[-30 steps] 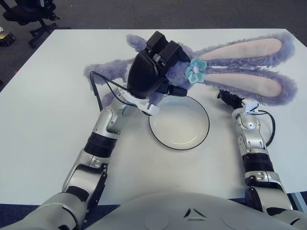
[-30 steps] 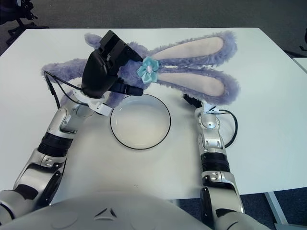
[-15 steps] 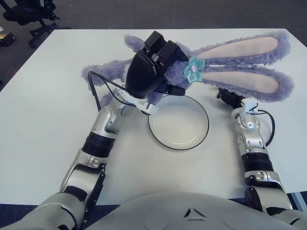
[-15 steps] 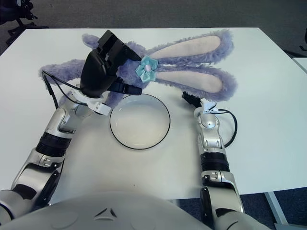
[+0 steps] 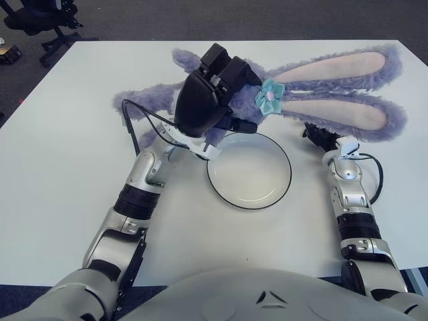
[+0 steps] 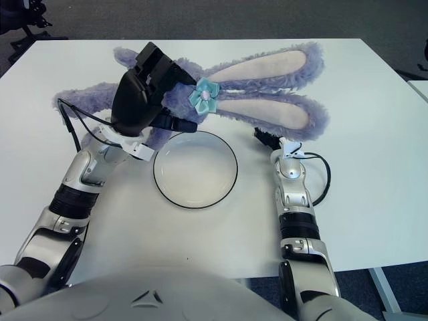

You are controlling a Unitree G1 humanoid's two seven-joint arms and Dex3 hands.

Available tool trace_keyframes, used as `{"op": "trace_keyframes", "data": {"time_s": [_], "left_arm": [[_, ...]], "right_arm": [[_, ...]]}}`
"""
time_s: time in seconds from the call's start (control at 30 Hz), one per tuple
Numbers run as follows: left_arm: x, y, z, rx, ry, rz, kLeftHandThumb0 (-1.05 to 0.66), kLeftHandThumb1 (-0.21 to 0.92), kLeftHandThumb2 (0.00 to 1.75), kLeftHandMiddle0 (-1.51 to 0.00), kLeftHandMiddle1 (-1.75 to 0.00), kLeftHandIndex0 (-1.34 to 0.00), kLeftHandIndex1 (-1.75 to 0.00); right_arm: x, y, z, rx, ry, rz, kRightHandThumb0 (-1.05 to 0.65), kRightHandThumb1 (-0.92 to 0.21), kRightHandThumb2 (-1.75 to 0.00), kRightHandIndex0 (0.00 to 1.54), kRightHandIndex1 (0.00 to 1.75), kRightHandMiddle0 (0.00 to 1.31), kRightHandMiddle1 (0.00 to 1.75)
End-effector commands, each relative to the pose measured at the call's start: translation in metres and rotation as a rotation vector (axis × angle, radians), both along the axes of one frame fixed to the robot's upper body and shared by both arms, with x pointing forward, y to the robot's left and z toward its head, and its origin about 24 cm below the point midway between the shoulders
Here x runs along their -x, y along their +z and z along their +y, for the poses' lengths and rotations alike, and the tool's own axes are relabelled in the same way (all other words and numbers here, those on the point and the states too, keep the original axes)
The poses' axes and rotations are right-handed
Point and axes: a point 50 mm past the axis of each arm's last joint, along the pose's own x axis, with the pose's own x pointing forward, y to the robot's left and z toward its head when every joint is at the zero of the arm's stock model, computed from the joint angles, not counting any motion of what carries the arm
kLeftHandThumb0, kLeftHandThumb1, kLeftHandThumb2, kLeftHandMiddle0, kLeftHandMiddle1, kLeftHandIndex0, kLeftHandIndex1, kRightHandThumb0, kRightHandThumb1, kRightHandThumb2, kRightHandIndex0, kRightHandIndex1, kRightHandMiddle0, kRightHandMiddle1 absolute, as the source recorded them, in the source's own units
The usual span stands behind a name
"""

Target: Put the doll into the plate.

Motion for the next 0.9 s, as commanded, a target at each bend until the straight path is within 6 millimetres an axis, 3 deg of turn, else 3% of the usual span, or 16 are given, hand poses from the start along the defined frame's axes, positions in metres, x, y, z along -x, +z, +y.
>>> {"op": "trace_keyframes", "data": {"time_s": [0.0, 0.87], "left_arm": [[0.000, 0.005, 0.001, 0.018, -0.006, -0.025, -0.71, 0.89, 0.00, -0.51, -1.75, -0.25, -1.75], [-0.016, 0.015, 0.002, 0.019, -0.002, -0.022, -0.71, 0.89, 0.00, -0.51, -1.75, -0.25, -1.75]], "right_arm": [[0.004, -0.019, 0.002, 0.003, -0.003, 0.101, -0.35, -0.92, -0.39, 0.76, 1.65, 0.34, 1.60], [-0.013, -0.009, 0.003, 0.003, -0.003, 0.103, -0.35, -0.92, -0.39, 0.76, 1.65, 0.34, 1.60]]}}
